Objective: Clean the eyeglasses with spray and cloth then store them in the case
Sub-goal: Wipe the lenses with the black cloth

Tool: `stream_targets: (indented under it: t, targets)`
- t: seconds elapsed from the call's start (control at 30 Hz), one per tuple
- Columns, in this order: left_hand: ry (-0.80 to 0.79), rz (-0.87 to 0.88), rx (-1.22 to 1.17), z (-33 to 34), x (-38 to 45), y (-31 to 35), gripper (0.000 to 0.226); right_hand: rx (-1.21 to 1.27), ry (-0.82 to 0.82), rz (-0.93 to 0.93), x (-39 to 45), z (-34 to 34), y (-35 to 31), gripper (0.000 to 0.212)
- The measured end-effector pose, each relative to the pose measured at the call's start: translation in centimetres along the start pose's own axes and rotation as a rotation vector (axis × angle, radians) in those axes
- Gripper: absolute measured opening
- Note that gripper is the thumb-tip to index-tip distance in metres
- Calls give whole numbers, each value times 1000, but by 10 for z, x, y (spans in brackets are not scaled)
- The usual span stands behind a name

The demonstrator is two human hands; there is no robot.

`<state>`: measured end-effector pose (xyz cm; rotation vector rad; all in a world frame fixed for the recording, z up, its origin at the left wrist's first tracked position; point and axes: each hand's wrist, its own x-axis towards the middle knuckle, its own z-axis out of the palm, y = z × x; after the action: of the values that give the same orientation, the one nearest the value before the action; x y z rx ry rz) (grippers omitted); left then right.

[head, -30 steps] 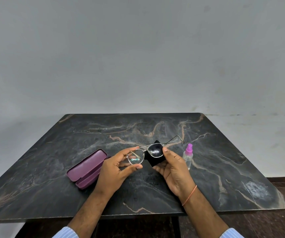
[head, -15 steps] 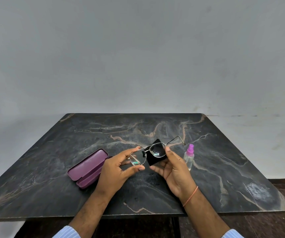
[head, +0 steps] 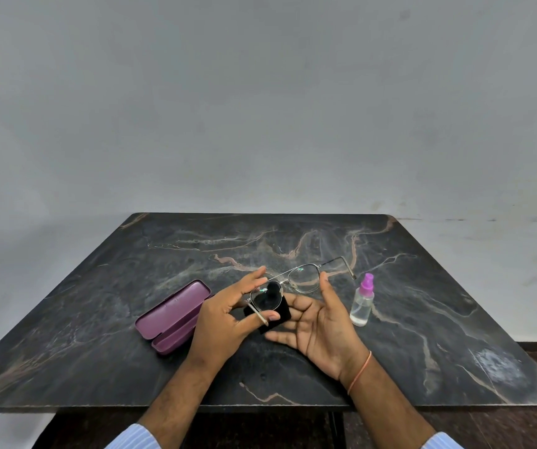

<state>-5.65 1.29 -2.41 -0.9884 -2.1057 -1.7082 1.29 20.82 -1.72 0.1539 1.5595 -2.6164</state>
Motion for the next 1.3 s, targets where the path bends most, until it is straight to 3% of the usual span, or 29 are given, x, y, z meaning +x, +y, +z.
stream_targets:
  t: [0.17,0.43,0.7,0.87,1.0,1.17,1.3]
  targets:
    - [-3,-6,-13,0,0,-3,66,82,58,-56,0,0,0,90]
    - [-16,-12,-1,0,-1,2,71,28,-84,40,2,-3,1,108]
    - [-11,24,40,0,0,-2,68,103,-7,-21,1,1,-1,90]
    - [-20,-6,20,0,-1,0,70,95,-98,49,1,-1,0,102]
    - [-22,-17,12,0,-2,-2,70,50,-81,38,1,0,0,110]
    - [-6,-9,9,1,-2,-1,66,107,36,-37,-1,0,0,93]
    - [-23,-10,10,1,-1,-1,67,103,-26,4,-3,2,-2,95]
